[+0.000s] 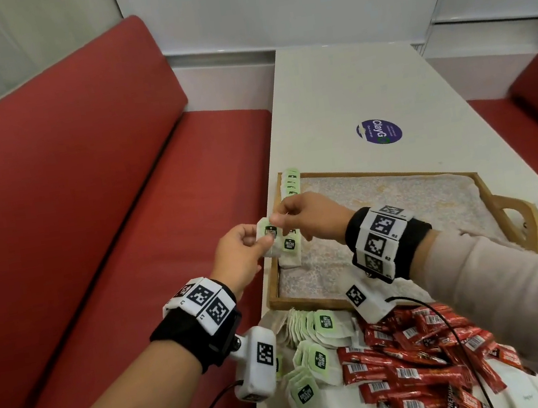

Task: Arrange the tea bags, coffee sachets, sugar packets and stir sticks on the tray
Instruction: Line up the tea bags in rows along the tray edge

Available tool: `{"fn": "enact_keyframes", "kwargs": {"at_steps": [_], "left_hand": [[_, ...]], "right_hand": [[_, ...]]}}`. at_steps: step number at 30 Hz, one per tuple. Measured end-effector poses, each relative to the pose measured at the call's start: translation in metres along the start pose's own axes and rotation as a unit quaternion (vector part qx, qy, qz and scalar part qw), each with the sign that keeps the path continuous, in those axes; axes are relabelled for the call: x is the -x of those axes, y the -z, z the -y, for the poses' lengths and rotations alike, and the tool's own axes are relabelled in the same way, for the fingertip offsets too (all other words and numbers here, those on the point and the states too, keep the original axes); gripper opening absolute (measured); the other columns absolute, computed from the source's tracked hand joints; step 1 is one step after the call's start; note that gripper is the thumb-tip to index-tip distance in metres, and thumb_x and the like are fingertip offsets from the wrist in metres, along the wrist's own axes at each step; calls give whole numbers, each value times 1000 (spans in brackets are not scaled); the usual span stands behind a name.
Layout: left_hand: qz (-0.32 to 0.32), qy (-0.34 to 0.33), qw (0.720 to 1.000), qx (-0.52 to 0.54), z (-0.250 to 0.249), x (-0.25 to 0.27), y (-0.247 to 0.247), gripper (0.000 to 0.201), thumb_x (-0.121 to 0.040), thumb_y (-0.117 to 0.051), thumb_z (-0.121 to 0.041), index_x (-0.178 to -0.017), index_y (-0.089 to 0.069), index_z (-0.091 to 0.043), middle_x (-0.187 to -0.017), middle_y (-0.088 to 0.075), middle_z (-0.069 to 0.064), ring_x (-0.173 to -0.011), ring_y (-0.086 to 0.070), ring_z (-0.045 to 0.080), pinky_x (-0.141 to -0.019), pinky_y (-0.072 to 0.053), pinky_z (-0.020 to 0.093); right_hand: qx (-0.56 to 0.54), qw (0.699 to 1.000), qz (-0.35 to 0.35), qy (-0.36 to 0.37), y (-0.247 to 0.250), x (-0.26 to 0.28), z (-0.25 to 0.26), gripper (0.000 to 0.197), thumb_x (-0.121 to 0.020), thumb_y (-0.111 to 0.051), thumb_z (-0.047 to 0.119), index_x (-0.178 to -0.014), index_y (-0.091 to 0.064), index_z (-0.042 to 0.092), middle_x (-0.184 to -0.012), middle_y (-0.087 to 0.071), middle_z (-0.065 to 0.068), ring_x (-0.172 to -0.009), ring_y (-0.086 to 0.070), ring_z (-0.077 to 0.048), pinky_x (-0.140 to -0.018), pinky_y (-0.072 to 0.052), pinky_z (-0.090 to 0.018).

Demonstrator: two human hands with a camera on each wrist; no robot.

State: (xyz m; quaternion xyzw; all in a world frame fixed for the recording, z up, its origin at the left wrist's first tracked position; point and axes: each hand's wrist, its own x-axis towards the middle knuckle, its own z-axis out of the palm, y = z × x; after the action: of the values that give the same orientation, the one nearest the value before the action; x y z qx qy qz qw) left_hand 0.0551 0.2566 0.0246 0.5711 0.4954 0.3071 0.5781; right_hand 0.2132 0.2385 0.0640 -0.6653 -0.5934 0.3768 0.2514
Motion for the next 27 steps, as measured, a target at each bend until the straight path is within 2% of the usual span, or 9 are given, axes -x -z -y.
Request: {"fn": "enact_keyframes", "kwargs": {"at_steps": [4, 6, 9, 14, 18, 20, 23, 25, 27], "left_hand": [[6, -8, 1000, -27, 3, 0, -4, 9, -87, -68, -16, -91, -60, -16, -76, -59, -4, -67, -57, 6, -48, -41, 14], [10, -4, 999, -40, 4, 0, -4, 16, -86, -68, -16, -99, -60, -12, -80, -60, -1, -68, -56, 6, -48, -42, 14], [9, -1, 999, -53, 7, 0, -2, 15, -87, -66, -9, -100, -60, -11, -79, -60, -2, -64, -52, 5, -42, -41, 10], [-1, 7, 998, -67, 11, -1, 1, 15, -86, -65, -4, -96, -59, -13, -79, -58, -3, -64, -51, 6, -41, -41, 10], [-3, 12, 996, -84, 14, -2, 1, 15, -82, -69, -5, -84, -59, -17, -73, -57, -3, -59, -49, 6, -50, -38, 17], [2, 22, 996, -91, 13, -1, 0, 16, -81, -70, -5, -78, -60, -18, -68, -56, -3, -52, -46, 6, -48, -36, 15], [29, 38, 994, -101, 7, 2, -1, 15, -83, -63, -4, -74, -62, -15, -66, -59, -2, -50, -45, 6, -39, -34, 11], [63, 54, 992, -99, 3, 5, -3, 15, -86, -58, -7, -74, -64, -14, -75, -67, -1, -52, -47, 7, -37, -33, 10], [90, 70, 989, -99, 1, 6, -5, 14, -87, -57, -9, -77, -65, -13, -82, -70, 3, -51, -47, 8, -36, -31, 11]], "right_hand": [[37, 999, 1, 3, -4, 0, -6, 16, -87, -66, 16, -96, -66, 3, -63, -54, 5, -37, -48, 3, -47, -38, -17], [38, 999, -1, -14, -4, 0, -9, 11, -87, -66, 14, -93, -65, 5, -62, -55, 3, -38, -48, -3, -47, -40, -21], [44, 998, 18, -41, -3, 2, -14, 4, -90, -63, 14, -87, -61, 11, -67, -59, 1, -44, -48, -12, -49, -41, -24], [88, 991, 72, -69, -6, 5, -22, 8, -91, -61, 17, -85, -57, 18, -67, -61, 5, -42, -48, -8, -46, -38, -18], [113, 983, 115, -86, -14, 3, -26, 6, -90, -63, 18, -87, -57, 17, -67, -61, 4, -40, -48, -7, -47, -38, -19], [123, 981, 113, -101, -16, 0, -28, 7, -89, -64, 17, -88, -57, 15, -70, -61, 1, -35, -47, -5, -45, -39, -19], [144, 979, 91, -113, -17, -6, -30, 9, -88, -65, 19, -89, -59, 12, -81, -62, -4, -53, -53, -13, -49, -41, -20], [159, 978, 70, -112, -17, -9, -32, 12, -87, -67, 21, -88, -59, 12, -85, -61, -5, -66, -53, -15, -55, -40, -22], [152, 980, 54, -115, -18, -11, -32, 13, -86, -68, 22, -87, -59, 12, -82, -61, -4, -61, -50, -13, -55, -40, -22]]}}
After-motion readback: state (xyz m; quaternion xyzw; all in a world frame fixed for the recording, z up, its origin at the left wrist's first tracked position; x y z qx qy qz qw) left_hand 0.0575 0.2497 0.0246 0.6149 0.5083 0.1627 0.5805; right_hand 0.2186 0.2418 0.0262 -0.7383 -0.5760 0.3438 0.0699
